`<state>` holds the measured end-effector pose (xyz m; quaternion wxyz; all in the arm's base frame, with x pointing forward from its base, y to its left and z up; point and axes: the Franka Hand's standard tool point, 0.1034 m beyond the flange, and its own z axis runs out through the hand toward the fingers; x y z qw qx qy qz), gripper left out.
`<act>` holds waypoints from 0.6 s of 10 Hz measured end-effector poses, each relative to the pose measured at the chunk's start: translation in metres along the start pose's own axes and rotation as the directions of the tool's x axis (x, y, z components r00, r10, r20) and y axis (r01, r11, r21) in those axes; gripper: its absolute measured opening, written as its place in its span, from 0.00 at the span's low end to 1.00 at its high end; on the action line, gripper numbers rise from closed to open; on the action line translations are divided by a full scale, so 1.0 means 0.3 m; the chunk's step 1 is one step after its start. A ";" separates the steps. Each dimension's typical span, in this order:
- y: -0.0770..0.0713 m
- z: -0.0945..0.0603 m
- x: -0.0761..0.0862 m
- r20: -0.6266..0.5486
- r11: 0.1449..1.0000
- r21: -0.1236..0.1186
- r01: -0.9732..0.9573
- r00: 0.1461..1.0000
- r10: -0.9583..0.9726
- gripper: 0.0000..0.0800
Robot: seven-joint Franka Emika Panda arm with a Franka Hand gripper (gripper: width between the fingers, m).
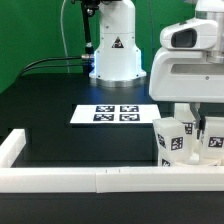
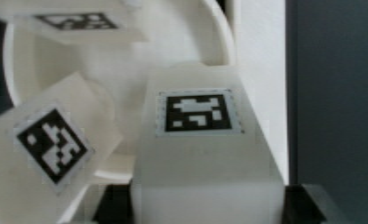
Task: Assemble stool
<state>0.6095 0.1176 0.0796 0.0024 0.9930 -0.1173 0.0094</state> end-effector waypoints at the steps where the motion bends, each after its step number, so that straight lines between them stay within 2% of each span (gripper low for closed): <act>1: 0.003 0.000 0.001 0.000 0.998 -0.001 -0.063 0.998 0.063 0.42; 2: 0.007 0.000 0.002 0.002 0.989 0.002 -0.146 0.989 0.146 0.42; 4: 0.028 -0.008 0.005 0.021 0.889 0.015 -0.458 0.889 0.457 0.42; 5: 0.040 0.003 -0.002 0.046 0.759 0.026 -0.650 0.759 0.649 0.42; 6: 0.049 0.005 -0.004 0.061 0.658 0.032 -0.752 0.659 0.750 0.42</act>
Offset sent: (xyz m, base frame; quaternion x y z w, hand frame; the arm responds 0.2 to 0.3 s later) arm -0.0087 -0.0154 0.0130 0.0039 -0.0196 0.3594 0.9330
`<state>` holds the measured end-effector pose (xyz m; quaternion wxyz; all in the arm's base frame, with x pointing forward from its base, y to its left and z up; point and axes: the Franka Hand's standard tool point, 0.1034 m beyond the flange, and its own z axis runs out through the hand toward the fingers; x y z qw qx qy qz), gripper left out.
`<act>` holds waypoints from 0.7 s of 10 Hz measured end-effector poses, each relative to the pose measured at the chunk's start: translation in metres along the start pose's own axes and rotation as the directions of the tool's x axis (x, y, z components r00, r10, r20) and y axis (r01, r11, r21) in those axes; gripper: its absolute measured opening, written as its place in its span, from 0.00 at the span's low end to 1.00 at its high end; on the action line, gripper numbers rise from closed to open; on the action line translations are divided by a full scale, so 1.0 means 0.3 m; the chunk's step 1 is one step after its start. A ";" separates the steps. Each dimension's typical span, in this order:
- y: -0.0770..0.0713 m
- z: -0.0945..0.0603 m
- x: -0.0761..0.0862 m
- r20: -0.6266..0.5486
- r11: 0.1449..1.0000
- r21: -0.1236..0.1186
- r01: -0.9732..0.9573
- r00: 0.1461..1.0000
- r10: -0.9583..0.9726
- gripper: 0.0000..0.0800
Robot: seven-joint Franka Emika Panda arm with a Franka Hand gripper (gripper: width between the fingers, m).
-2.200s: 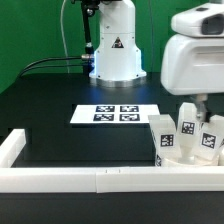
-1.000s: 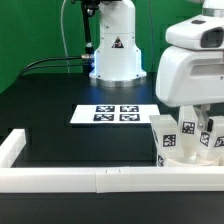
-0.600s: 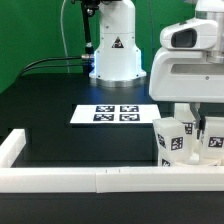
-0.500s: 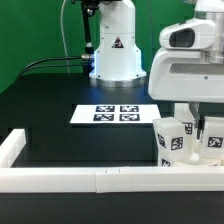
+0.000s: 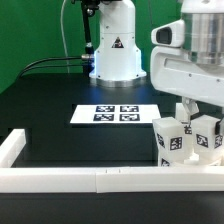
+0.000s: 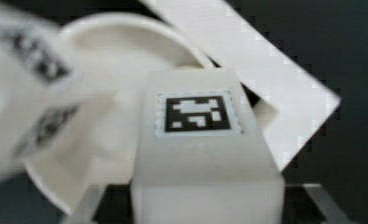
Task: Assemble stool
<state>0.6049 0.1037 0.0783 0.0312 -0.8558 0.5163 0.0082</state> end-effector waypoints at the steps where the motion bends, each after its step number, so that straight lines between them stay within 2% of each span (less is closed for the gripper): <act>1: 0.000 0.000 0.000 0.001 0.999 0.000 -0.054 0.999 0.054 0.42; 2: 0.005 0.002 0.001 0.002 0.984 -0.002 -0.176 0.984 0.176 0.42; 3: 0.006 0.002 0.001 0.002 0.979 -0.004 -0.204 0.979 0.204 0.42; 4: 0.006 0.002 0.001 0.001 0.983 -0.004 -0.185 0.983 0.185 0.44; 5: 0.008 -0.001 -0.007 0.006 0.990 -0.016 -0.143 0.990 0.143 0.44; 6: 0.005 -0.017 -0.024 0.022 0.994 -0.036 -0.099 0.995 0.100 0.68; 7: -0.003 -0.045 -0.032 0.029 0.999 -0.028 -0.034 0.999 0.035 0.68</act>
Offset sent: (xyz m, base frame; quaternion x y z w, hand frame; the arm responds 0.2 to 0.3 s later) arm 0.0000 0.0000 0.0000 0.0000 0.0000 0.0650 0.9979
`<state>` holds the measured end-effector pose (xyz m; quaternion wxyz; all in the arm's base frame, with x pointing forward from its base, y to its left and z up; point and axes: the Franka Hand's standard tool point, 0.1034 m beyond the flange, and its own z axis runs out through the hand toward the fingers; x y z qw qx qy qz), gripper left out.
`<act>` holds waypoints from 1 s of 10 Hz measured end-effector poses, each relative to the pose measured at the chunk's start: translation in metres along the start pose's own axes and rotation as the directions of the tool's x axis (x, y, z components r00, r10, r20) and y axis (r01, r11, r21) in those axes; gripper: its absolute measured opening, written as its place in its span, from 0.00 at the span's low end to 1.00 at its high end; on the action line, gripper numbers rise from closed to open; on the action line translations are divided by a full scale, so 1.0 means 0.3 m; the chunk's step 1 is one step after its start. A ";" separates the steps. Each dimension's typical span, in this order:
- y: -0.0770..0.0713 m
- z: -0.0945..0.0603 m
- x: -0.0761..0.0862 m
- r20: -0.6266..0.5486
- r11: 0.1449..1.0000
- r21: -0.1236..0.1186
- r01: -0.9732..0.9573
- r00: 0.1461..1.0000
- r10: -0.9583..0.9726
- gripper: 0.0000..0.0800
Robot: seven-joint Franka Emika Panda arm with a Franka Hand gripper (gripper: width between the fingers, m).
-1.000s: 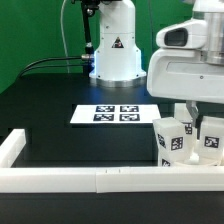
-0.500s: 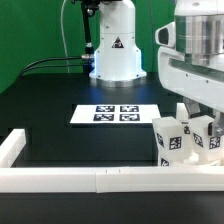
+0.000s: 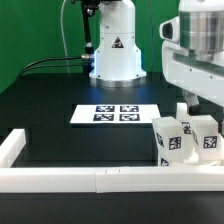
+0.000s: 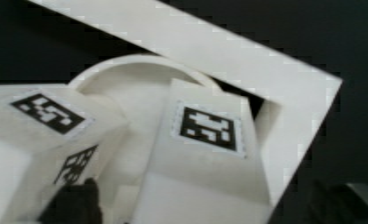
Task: Assemble stool
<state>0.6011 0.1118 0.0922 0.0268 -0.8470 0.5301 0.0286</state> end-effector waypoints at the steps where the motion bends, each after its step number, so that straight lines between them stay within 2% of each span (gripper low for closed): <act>1: -0.002 -0.029 -0.007 0.003 0.989 0.002 0.146 0.989 -0.146 0.79; 2: -0.003 -0.047 0.001 0.007 0.931 0.000 0.366 0.931 -0.366 0.79; 3: -0.004 -0.042 0.021 0.006 0.889 0.002 0.457 0.889 -0.458 0.81; 5: -0.003 -0.039 0.019 0.005 0.844 0.000 0.537 0.844 -0.537 0.81; 6: -0.003 -0.039 0.017 0.001 0.786 -0.016 0.618 0.786 -0.618 0.81; 7: -0.015 -0.041 -0.005 -0.008 0.646 -0.041 0.762 0.647 -0.763 0.81; 10: -0.022 -0.036 -0.039 0.020 0.259 -0.036 0.965 0.259 -0.966 0.81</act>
Offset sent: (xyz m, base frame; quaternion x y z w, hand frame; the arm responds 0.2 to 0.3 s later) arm 0.0000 0.0000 0.0000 0.0000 0.0000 -0.1296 0.9916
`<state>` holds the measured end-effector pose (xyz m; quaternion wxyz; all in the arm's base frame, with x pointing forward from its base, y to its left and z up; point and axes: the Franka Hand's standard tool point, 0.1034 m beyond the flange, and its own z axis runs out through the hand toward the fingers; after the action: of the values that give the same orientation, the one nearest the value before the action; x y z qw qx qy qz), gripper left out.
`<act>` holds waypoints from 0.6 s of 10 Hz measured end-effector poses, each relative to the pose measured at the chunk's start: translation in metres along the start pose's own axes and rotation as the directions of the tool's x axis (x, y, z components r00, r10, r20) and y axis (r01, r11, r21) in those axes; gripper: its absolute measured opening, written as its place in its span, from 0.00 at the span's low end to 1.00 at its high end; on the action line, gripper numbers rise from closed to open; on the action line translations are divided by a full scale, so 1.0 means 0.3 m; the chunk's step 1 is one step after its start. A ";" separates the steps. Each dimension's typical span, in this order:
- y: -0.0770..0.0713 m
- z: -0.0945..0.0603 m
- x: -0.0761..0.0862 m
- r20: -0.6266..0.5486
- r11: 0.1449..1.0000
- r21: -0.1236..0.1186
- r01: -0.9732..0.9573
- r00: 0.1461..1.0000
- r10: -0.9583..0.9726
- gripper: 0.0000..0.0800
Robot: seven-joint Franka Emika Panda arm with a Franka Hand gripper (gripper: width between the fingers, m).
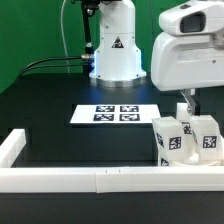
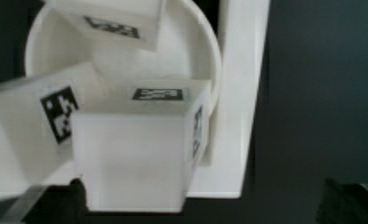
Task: Assemble stool
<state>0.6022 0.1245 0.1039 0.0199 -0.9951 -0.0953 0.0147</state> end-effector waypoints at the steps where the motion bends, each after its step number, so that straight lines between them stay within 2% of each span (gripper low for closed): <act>1: 0.011 -0.003 0.006 -0.013 0.999 -0.005 0.035 0.999 -0.035 0.81; 2: 0.022 -0.002 0.004 -0.008 0.993 -0.018 0.116 0.993 -0.117 0.81; 4: 0.031 -0.002 0.004 -0.004 0.982 -0.026 0.186 0.982 -0.186 0.81; 5: 0.039 0.000 0.004 0.004 0.940 -0.039 0.338 0.941 -0.338 0.81; 6: 0.031 0.007 0.003 0.019 0.848 -0.045 0.529 0.849 -0.528 0.81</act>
Offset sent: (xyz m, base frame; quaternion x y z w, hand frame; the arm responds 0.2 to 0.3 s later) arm 0.0000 0.0000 0.0000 0.0000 0.0000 -0.1296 0.9916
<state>0.6047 0.1155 0.1015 -0.0012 -0.9307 -0.3657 0.0090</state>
